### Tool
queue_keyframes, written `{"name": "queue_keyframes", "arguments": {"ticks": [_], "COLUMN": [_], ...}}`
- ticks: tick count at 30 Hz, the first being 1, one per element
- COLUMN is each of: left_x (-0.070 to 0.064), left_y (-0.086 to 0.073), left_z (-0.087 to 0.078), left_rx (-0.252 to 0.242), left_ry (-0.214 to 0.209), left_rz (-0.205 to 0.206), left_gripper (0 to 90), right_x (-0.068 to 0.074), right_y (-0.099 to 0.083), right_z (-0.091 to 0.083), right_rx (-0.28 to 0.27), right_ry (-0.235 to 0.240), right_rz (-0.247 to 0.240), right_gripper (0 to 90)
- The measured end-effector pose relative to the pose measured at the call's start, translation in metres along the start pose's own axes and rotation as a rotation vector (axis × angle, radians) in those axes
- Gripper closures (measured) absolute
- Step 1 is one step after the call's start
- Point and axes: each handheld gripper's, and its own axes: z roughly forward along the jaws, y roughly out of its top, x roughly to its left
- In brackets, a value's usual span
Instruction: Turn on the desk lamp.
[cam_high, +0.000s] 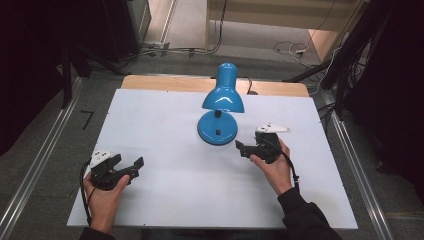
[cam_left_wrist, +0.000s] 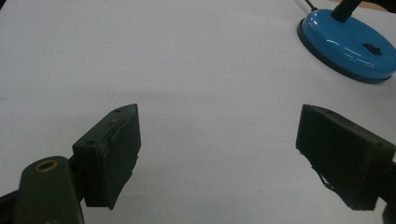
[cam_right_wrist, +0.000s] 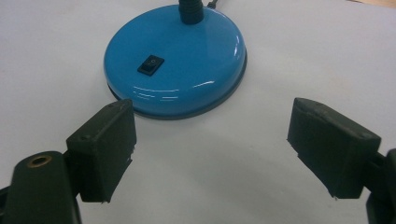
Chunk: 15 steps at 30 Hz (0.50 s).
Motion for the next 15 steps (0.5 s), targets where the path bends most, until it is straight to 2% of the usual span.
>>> {"name": "queue_keyframes", "arguments": {"ticks": [15], "left_x": [0.0004], "left_y": [0.0000], "left_z": [0.0000], "left_rx": [-0.002], "left_ry": [-0.001], "left_rz": [-0.003], "left_gripper": [14.8], "right_x": [0.0070], "right_y": [0.0072], "right_z": [0.0087], "right_rx": [-0.011], "right_ry": [0.006], "right_rz": [-0.012], "right_gripper": [17.2]}}
